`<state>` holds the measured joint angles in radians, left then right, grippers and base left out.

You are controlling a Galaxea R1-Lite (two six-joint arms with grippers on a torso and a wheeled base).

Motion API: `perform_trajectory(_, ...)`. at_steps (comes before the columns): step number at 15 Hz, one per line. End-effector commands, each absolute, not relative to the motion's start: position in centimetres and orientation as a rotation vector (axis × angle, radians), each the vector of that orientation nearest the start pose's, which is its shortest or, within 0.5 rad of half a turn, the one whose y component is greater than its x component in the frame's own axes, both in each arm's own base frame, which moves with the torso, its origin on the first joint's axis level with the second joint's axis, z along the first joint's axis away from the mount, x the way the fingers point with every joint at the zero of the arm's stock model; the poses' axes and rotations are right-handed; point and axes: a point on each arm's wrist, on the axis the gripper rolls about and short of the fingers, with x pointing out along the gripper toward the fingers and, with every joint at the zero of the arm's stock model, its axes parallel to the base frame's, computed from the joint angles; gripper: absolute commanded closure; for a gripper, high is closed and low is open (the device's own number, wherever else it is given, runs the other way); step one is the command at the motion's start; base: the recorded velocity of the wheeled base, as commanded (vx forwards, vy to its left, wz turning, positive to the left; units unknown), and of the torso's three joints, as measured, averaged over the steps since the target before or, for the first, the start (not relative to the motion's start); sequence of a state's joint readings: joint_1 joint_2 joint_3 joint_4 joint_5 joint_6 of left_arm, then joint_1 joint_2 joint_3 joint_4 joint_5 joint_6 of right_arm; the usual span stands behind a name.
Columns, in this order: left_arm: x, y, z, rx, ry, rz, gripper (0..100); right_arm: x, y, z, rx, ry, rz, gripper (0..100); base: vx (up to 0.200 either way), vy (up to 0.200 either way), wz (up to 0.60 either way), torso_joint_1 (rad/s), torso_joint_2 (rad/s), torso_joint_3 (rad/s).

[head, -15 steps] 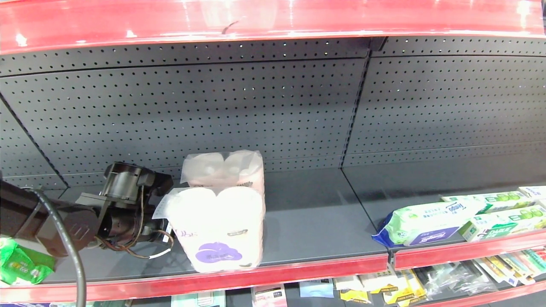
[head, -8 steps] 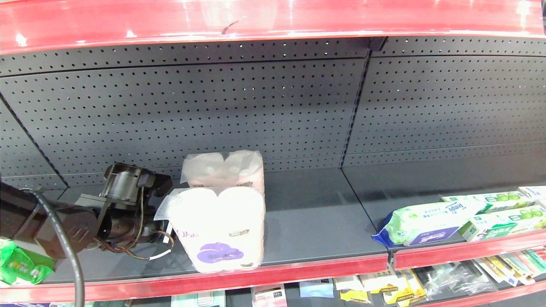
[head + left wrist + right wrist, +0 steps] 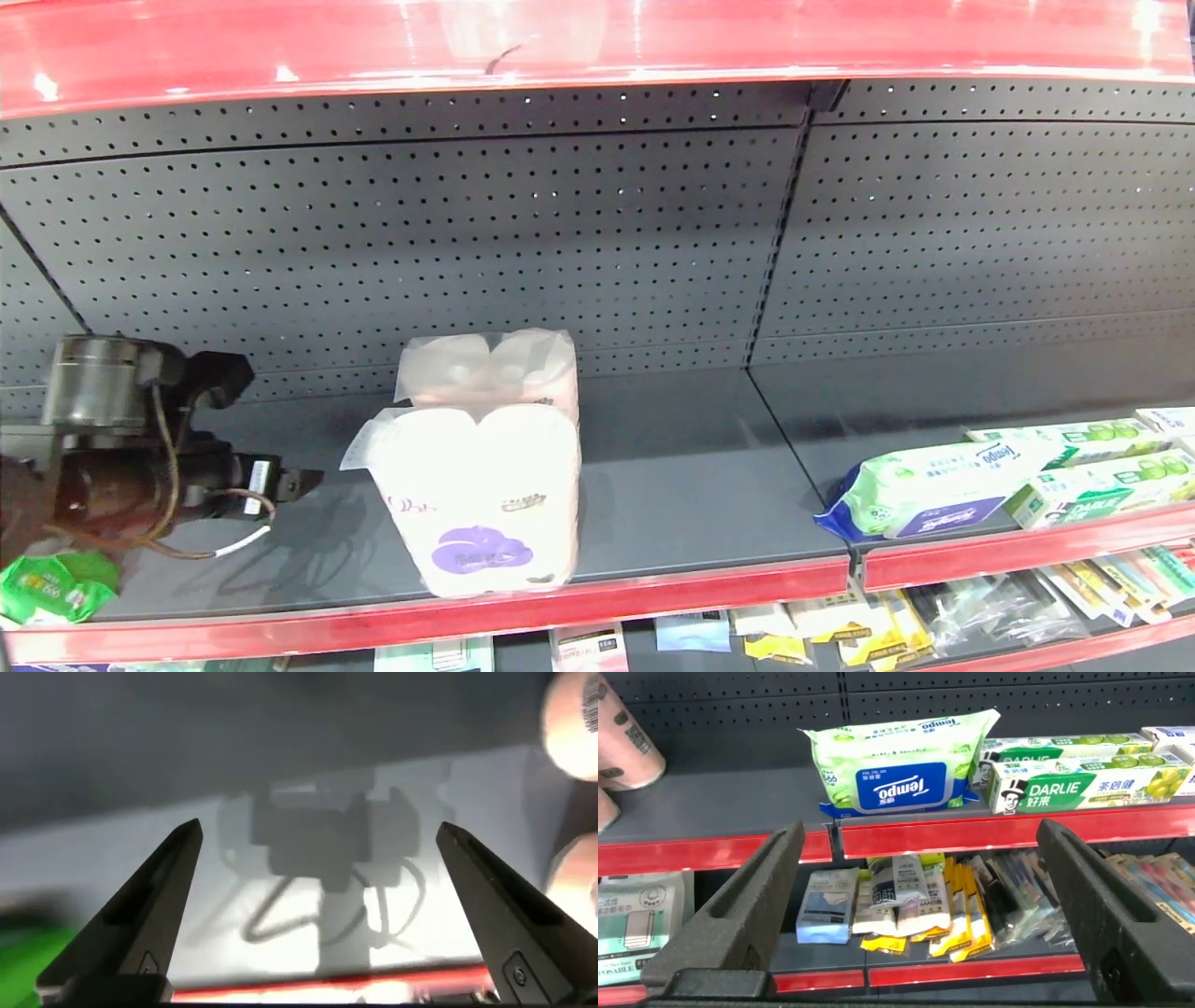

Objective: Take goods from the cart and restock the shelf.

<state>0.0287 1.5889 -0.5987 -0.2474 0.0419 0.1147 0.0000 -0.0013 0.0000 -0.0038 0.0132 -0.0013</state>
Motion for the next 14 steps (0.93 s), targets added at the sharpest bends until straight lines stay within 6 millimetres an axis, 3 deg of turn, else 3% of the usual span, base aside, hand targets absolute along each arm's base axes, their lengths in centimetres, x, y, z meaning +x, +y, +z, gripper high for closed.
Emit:
perform_trajectory(1, 11.3, 2.3, 17.2, 0.128, 0.461, 0.127, 0, -2.3, 0.0, 7.6, -0.002, -0.005, 0.014, 0, 0.0, 0.0, 0.0, 0.0, 0.0, 0.0)
perform_trajectory(3, 4.1, 1.0, 17.8, 0.129, 0.263, 0.176, 0, -2.3, 0.0, 7.6, -0.002, -0.005, 0.014, 0, 0.0, 0.0, 0.0, 0.0, 0.0, 0.0)
perform_trajectory(4, 2.3, 0.4, 17.7, 0.112, 0.204, 0.147, 0, -2.3, 0.0, 7.6, -0.002, -0.005, 0.014, 0, 0.0, 0.0, 0.0, 0.0, 0.0, 0.0)
perform_trajectory(5, -0.7, -0.7, 17.1, 0.083, 0.088, 0.055, 0, -2.3, 0.0, 7.6, -0.002, -0.005, 0.014, 0, 0.0, 0.0, 0.0, 0.0, 0.0, 0.0)
perform_trajectory(8, -4.8, -1.9, 12.9, 0.067, -0.019, 0.016, 0, -2.3, 0.0, 7.6, -0.002, -0.005, 0.014, 0, 0.0, 0.0, 0.0, 0.0, 0.0, 0.0)
perform_trajectory(11, -4.5, -1.4, 11.4, 0.014, 0.02, 0.222, 0, -2.3, 0.0, 7.6, -0.002, -0.005, 0.014, 0, 0.0, 0.0, 0.0, 0.0, 0.0, 0.0)
perform_trajectory(14, -2.8, -0.8, 8.3, -0.019, 0.055, 0.252, 0, -2.3, 0.0, 7.6, -0.012, -0.005, 0.02, 0, 0.0, 0.0, 0.0, 0.0, 0.0, 0.0)
